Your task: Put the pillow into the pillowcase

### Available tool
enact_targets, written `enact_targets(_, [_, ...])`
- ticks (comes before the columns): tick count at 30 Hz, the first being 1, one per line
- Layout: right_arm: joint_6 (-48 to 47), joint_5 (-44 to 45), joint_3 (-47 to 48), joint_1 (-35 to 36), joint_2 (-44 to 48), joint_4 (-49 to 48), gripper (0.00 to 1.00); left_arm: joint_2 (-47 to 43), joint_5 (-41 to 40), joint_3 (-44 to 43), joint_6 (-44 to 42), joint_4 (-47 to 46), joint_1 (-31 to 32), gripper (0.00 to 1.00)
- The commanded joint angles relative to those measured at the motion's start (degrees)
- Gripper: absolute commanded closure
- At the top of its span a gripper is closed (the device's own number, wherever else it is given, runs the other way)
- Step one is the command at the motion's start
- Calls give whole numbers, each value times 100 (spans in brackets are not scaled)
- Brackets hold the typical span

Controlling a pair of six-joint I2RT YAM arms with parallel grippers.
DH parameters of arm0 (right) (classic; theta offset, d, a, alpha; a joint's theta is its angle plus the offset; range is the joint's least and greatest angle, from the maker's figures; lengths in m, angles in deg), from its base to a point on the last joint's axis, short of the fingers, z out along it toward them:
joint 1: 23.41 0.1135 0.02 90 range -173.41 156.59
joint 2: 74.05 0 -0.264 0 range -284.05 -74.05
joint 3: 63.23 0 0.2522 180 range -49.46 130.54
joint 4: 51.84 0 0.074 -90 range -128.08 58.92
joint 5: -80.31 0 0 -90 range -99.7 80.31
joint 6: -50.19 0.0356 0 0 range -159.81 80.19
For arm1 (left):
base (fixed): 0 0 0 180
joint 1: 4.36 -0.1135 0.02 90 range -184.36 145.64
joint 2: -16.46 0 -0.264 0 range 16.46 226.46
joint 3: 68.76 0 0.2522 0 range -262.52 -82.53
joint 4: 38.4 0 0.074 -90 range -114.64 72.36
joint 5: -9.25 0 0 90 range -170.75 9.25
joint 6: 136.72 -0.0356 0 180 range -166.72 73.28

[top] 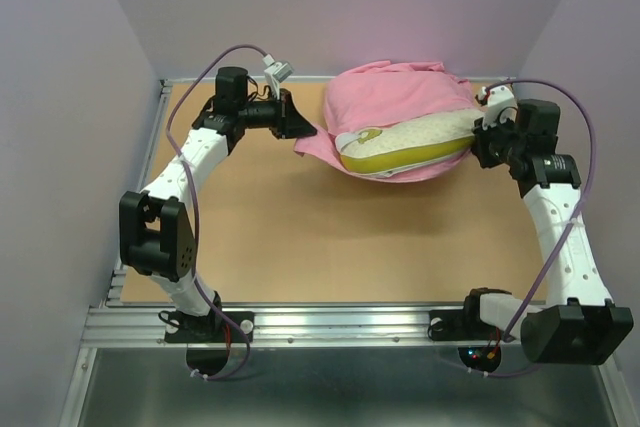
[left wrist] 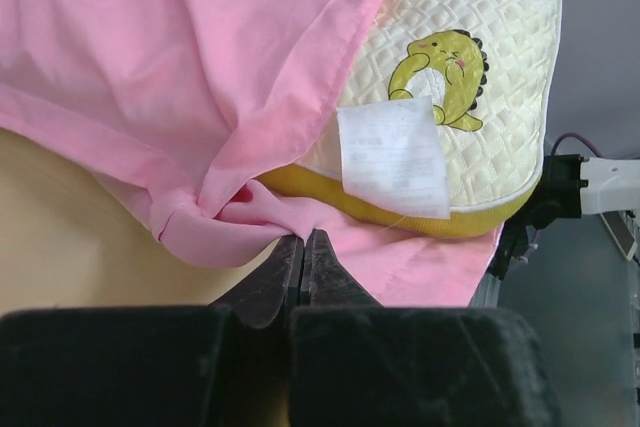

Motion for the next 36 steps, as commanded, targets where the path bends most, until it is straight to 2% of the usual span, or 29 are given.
enact_targets(1, [-201, -287, 515, -237, 214, -563, 100, -275, 134, -234, 80, -752, -49, 100])
enact_targets(3, [-149, -463, 540, -264, 276, -581, 99, -248, 134, -304, 80, -770, -83, 100])
enact_targets(5, [70, -245, 838, -264, 154, -686, 99, -195, 134, -348, 80, -1199, -171, 100])
enact_targets(6, [141, -139, 1057, -273, 49, -730, 99, -187, 177, -357, 306, -1462, -224, 100])
enact_targets(7, [281, -60, 1651, -290, -65, -782, 99, -195, 482, -366, 1918, -1725, -320, 100])
enact_targets(9, [413, -76, 2190, -360, -390, -818, 91, -230, 485, -514, 2249, -2394, -391, 100])
enact_targets(11, [554, -225, 2762, -378, -584, -888, 83, -292, 424, -838, 2495, -2720, -470, 100])
enact_targets(12, [711, -261, 2930, -378, -654, -888, 82, -292, 415, -988, 2514, -2730, -488, 100])
enact_targets(13, [765, -305, 3079, -378, -707, -888, 82, -301, 406, -1146, 2540, -2730, -505, 100])
enact_targets(14, [800, -410, 3324, -378, -795, -888, 91, -327, 380, -1357, 2575, -2730, -540, 100])
enact_targets(15, [836, -446, 3396, -378, -830, -897, 91, -353, 362, -1411, 2584, -2739, -549, 100])
enact_targets(16, [888, -481, 3467, -378, -857, -906, 86, -432, 345, -1455, 2593, -2739, -567, 100])
enact_targets(17, [897, -533, 3494, -378, -909, -915, 75, -467, 336, -1473, 2602, -2739, -576, 100])
enact_targets(22, [1011, -683, 3221, -378, -954, -932, 73, -766, 187, -1165, 2664, -2800, -576, 100])
enact_targets(23, [1029, -718, 3291, -378, -980, -924, 54, -801, 152, -1157, 2698, -2826, -585, 100])
enact_targets(24, [1012, -718, 3309, -378, -989, -923, 48, -810, 143, -1191, 2716, -2835, -585, 100])
enact_targets(25, [933, -753, 3361, -378, -972, -923, 61, -845, 116, -1244, 2777, -2844, -585, 100])
enact_targets(26, [889, -814, 3397, -378, -971, -906, 93, -863, 107, -1253, 2804, -2870, -585, 100])
enact_targets(27, [871, -946, 3406, -378, -937, -906, 100, -855, 107, -1271, 2839, -2923, -585, 100])
enact_targets(31, [905, -1132, 3502, -387, -839, -1089, 99, -776, 29, -1472, 2787, -2958, -585, 100])
enact_targets(34, [1098, -676, 3818, -378, -1006, -1441, 99, -487, -138, -2016, 2760, -2932, -593, 100])
enact_targets(36, [1266, -324, 4231, -378, -1173, -1950, 99, -293, -296, -2832, 2717, -2923, -593, 100])
